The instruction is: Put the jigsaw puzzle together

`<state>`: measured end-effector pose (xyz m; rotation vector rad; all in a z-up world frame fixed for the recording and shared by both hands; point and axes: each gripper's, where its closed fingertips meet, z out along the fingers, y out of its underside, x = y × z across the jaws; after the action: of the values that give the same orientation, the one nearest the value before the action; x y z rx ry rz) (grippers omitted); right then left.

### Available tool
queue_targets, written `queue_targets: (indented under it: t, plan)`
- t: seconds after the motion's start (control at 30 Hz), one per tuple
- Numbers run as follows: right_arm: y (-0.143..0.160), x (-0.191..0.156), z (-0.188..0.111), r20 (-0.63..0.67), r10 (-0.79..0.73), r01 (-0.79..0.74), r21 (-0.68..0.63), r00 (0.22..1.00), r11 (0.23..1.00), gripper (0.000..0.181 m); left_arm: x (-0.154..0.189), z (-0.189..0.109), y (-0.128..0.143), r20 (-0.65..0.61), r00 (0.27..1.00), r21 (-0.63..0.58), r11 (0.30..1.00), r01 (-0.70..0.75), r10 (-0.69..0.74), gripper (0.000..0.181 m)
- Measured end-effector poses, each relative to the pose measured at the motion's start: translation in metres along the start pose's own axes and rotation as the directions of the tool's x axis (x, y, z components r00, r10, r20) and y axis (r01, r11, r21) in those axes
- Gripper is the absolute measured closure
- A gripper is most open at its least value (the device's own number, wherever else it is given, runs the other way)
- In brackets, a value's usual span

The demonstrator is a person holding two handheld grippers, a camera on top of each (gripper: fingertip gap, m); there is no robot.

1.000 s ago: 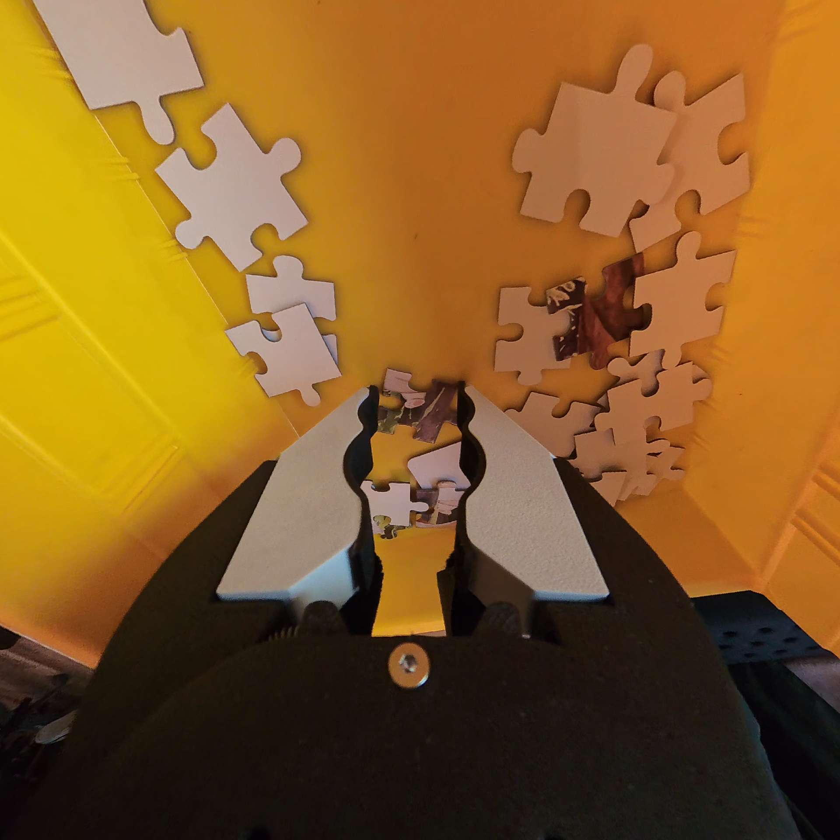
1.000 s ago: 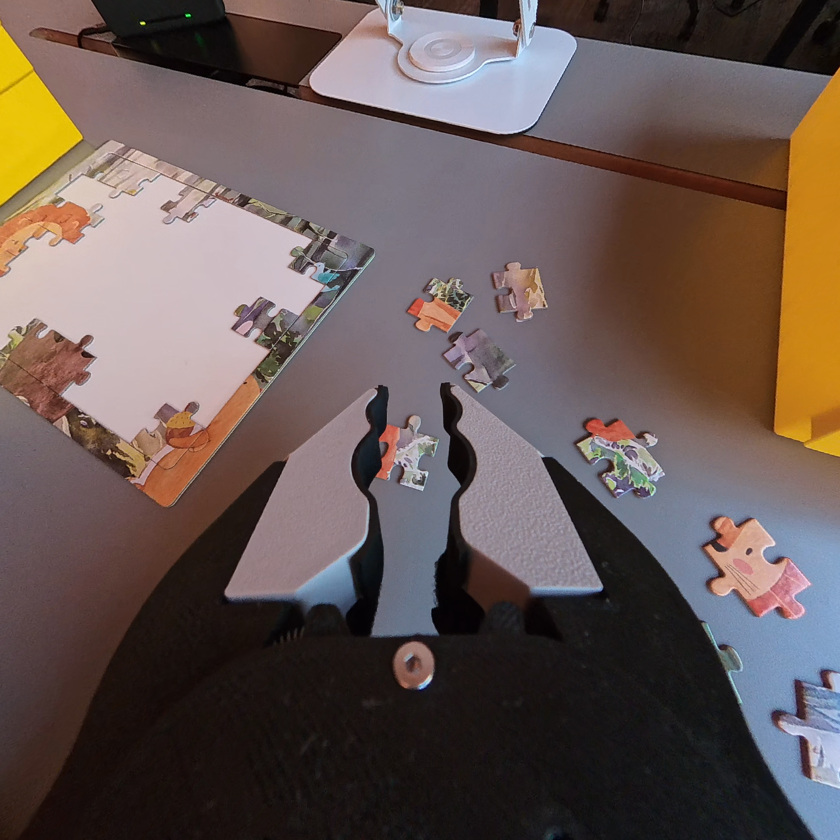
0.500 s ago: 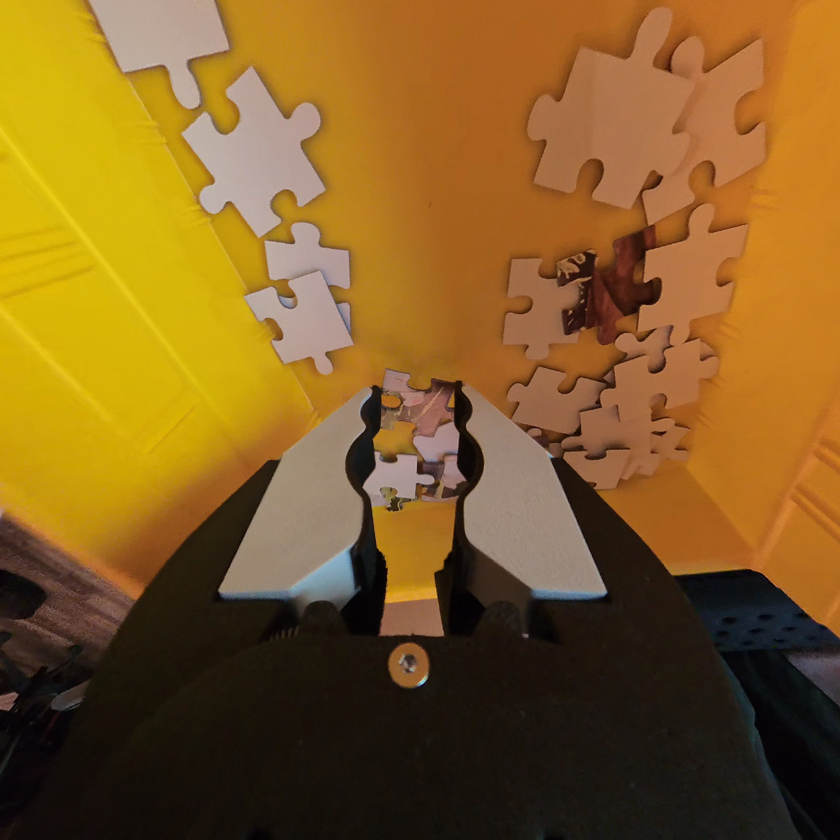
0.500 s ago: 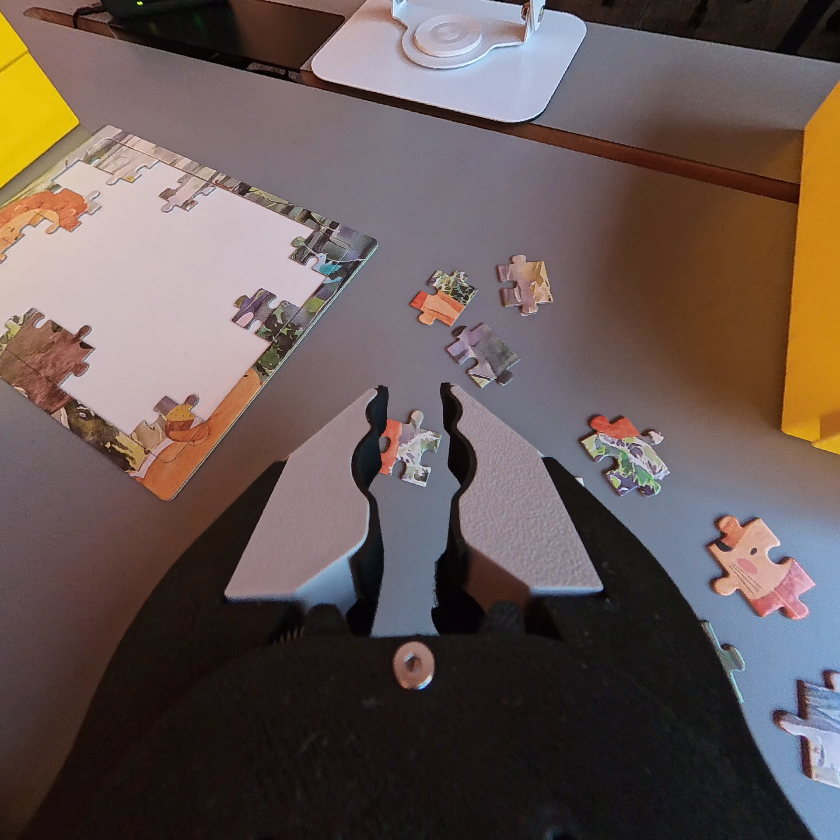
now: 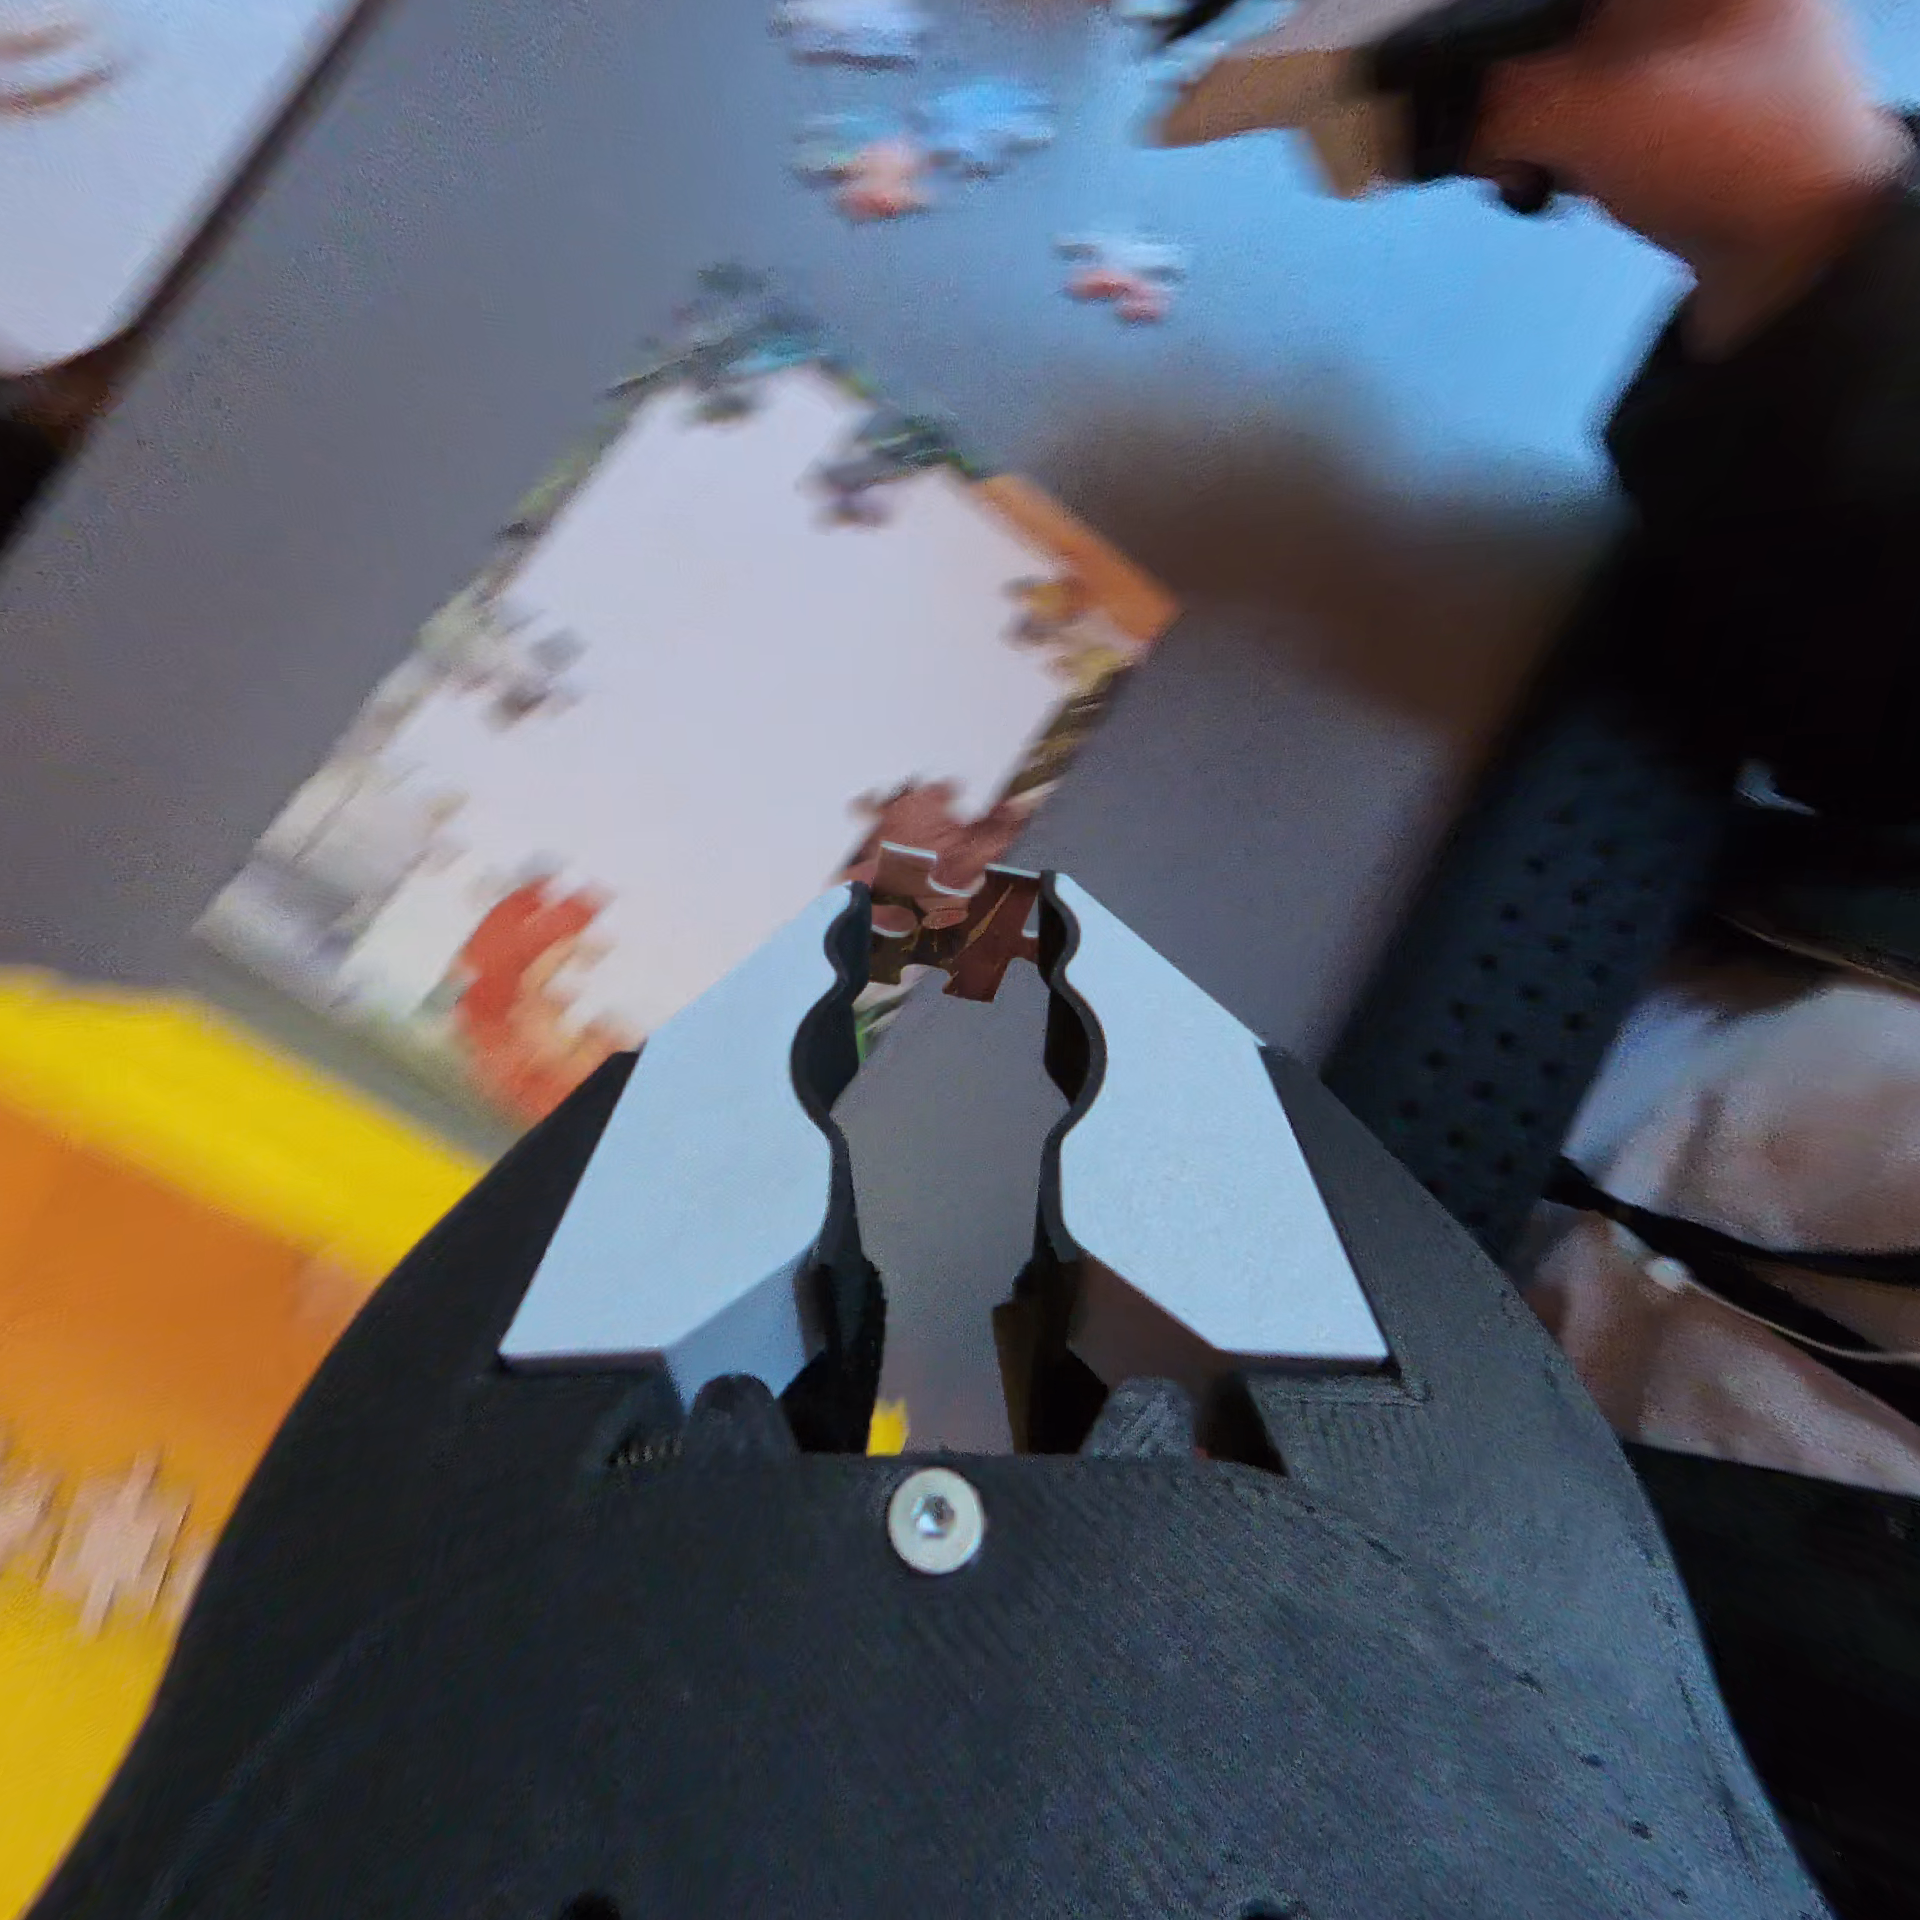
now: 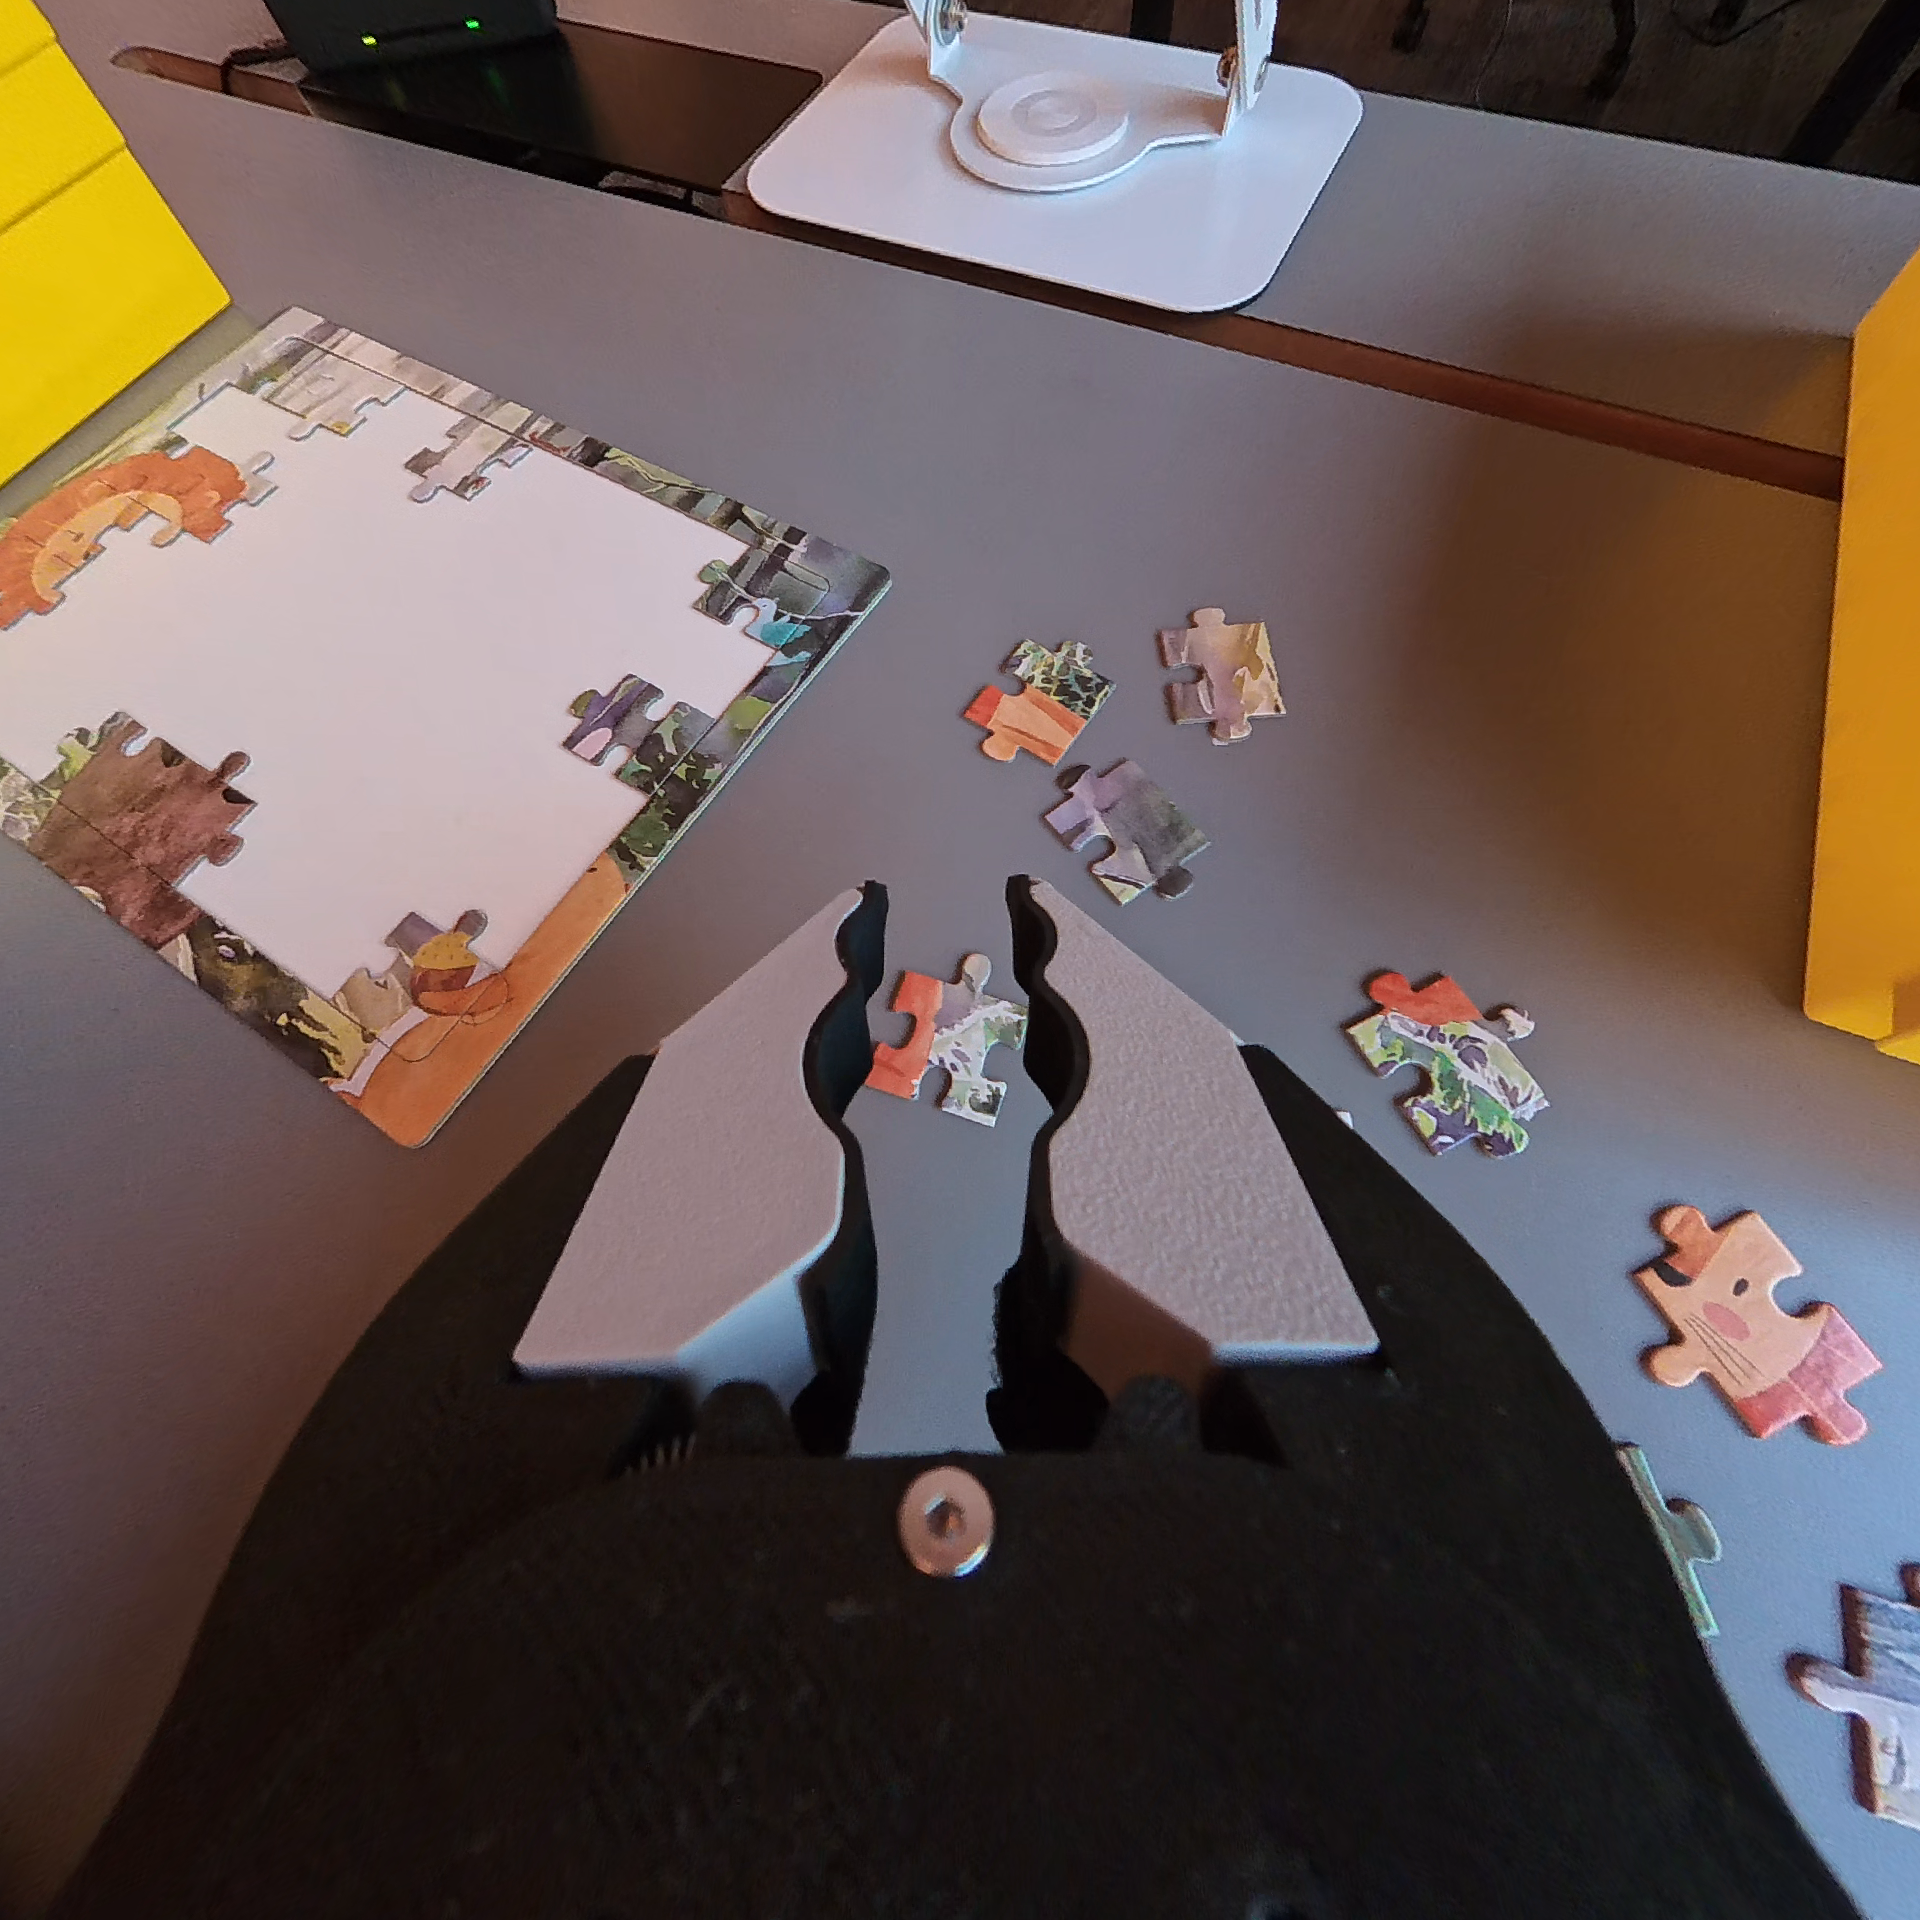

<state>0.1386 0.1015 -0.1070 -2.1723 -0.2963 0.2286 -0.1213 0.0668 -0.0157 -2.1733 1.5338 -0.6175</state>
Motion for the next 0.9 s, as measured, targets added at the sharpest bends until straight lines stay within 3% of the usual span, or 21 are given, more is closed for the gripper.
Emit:
queue_targets:
  t: [0.07, 0.17, 0.4, 0.53, 0.63, 0.73, 0.8, 0.9]
  plan:
    - [0.0, 0.0, 0.0, 0.003, 0.004, -0.004, 0.0, 1.0, 1.0, 0.157, 0.048, 0.04, -0.017, -0.118, 0.987, -0.023, 0.994, -0.108, 0.105, 0.151]
    - [-0.003, 0.004, -0.002, -0.007, 0.018, -0.018, 0.011, 1.0, 1.0, 0.157, 0.089, 0.099, -0.033, -0.168, 0.966, -0.029, 0.979, -0.202, 0.194, 0.151]
    - [-0.011, 0.039, -0.022, -0.087, 0.166, -0.157, 0.102, 0.982, 0.982, 0.157, 0.106, 0.199, -0.058, -0.064, 0.921, -0.15, 0.909, -0.389, 0.384, 0.151]
    - [-0.002, 0.064, -0.03, -0.131, 0.277, -0.261, 0.126, 0.952, 0.957, 0.157, 0.106, 0.238, -0.074, -0.062, 0.909, -0.176, 0.892, -0.417, 0.413, 0.15]
    - [0.005, 0.081, -0.037, -0.172, 0.333, -0.313, 0.134, 0.927, 0.94, 0.157, 0.108, 0.252, -0.086, -0.082, 0.902, -0.154, 0.889, -0.431, 0.423, 0.15]
    - [0.007, 0.087, -0.042, -0.167, 0.376, -0.354, 0.147, 0.912, 0.924, 0.157, 0.106, 0.248, -0.09, -0.12, 0.914, -0.111, 0.91, -0.4, 0.388, 0.133]
    - [0.009, 0.081, -0.041, -0.116, 0.39, -0.375, 0.129, 0.913, 0.918, 0.156, 0.087, 0.23, -0.092, -0.091, 0.93, -0.076, 0.929, -0.363, 0.356, 0.13]
    - [0.016, 0.041, -0.031, 0.069, 0.35, -0.349, -0.022, 0.934, 0.937, 0.158, 0.063, 0.183, -0.102, -0.09, 0.956, 0.034, 0.961, -0.276, 0.278, 0.126]
